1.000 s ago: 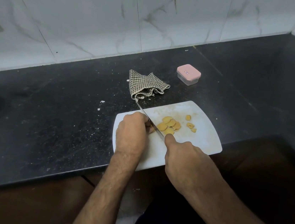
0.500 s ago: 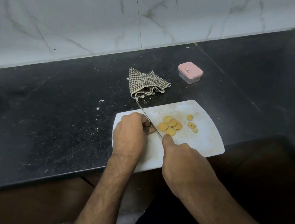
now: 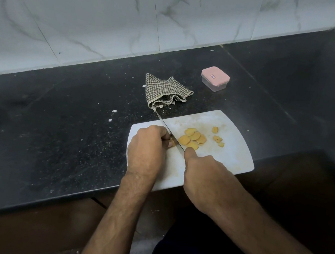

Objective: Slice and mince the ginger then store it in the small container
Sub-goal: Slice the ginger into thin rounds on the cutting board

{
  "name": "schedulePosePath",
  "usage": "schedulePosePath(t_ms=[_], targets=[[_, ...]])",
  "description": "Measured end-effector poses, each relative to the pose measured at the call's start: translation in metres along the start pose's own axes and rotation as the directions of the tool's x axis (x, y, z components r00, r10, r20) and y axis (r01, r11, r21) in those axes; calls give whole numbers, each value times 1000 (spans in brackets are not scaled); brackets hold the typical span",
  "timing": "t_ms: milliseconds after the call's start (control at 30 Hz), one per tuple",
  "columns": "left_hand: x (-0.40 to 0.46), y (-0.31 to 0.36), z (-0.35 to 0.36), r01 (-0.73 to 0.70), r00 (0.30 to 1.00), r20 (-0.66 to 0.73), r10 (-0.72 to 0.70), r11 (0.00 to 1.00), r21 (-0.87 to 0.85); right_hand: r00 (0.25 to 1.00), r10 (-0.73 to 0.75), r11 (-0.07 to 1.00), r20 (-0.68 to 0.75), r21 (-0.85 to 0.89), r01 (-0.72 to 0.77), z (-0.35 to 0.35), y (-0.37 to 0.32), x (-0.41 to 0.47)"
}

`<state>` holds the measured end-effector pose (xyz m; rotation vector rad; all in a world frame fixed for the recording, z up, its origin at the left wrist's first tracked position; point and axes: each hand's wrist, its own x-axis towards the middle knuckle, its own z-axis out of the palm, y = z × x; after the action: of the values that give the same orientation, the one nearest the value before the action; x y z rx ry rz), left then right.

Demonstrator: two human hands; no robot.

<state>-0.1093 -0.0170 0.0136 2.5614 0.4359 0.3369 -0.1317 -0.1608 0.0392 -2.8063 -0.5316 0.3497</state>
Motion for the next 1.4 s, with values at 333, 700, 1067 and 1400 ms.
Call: schedulePosePath(t_ms=[333, 700, 1067, 1400], targets=[[-3, 0, 6, 25, 999, -43, -25, 1000, 0, 996, -4, 999, 84, 34, 1, -5, 12, -11], [-3, -11, 11, 2, 1000, -17, -3, 995, -96, 999, -11, 999, -35, -35, 10, 12, 6, -10], [-5, -12, 11, 9, 1000, -7, -9, 998, -55, 922, 89, 749, 376, 585, -311, -21, 42, -8], [-7, -13, 15, -94, 995, -44, 90, 991, -97, 995, 78, 950, 56, 298, -91, -12, 64, -12]])
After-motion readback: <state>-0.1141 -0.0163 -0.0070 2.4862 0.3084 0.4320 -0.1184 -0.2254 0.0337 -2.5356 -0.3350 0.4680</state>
